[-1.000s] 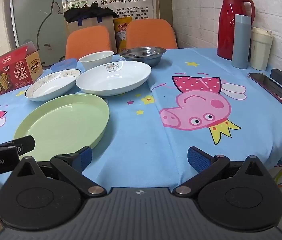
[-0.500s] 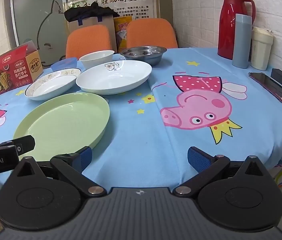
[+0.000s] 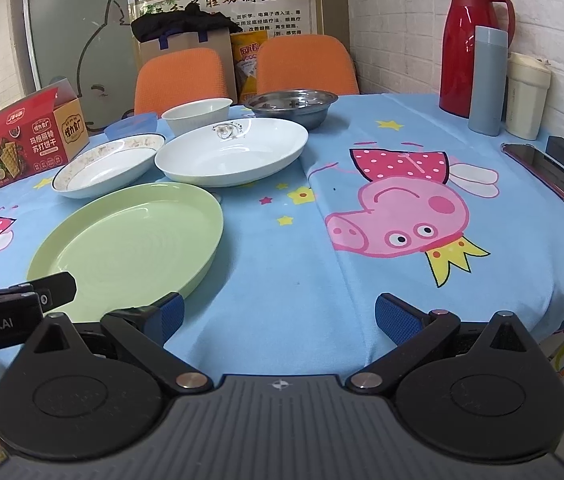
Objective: Organize plates and bowls
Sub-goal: 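Move the left tool toward the light-green plastic plate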
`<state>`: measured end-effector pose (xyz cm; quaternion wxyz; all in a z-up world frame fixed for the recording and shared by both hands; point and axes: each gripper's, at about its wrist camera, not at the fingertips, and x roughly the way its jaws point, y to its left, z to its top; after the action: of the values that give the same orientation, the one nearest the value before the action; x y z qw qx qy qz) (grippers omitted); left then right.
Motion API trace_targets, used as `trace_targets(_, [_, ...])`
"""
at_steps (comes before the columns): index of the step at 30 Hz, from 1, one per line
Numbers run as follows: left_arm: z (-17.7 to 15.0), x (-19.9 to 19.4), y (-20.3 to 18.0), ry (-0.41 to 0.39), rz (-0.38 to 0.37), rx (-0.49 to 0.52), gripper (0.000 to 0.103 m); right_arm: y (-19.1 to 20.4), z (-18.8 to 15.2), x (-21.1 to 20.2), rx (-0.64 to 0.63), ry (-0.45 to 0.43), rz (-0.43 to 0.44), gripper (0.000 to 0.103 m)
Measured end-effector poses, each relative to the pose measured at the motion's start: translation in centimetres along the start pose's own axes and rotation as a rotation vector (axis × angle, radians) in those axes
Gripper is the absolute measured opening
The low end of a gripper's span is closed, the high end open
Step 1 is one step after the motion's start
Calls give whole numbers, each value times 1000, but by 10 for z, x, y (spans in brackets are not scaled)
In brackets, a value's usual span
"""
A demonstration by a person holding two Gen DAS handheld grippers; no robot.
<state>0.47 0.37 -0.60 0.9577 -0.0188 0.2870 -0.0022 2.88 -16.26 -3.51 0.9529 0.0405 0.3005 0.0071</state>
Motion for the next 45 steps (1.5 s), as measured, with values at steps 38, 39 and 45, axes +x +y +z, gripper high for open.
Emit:
trace_targets(38, [3,9,10,13,-21,-41,98,9,2,7,-25,7,4,103])
trace_targets(39, [4,9,12,11,-22,-45,98,9,2,7,-24,4,4,103])
trace_targets(45, [14,13,23,19,-24,-77,98,10,9,7,-23,-14,7,103])
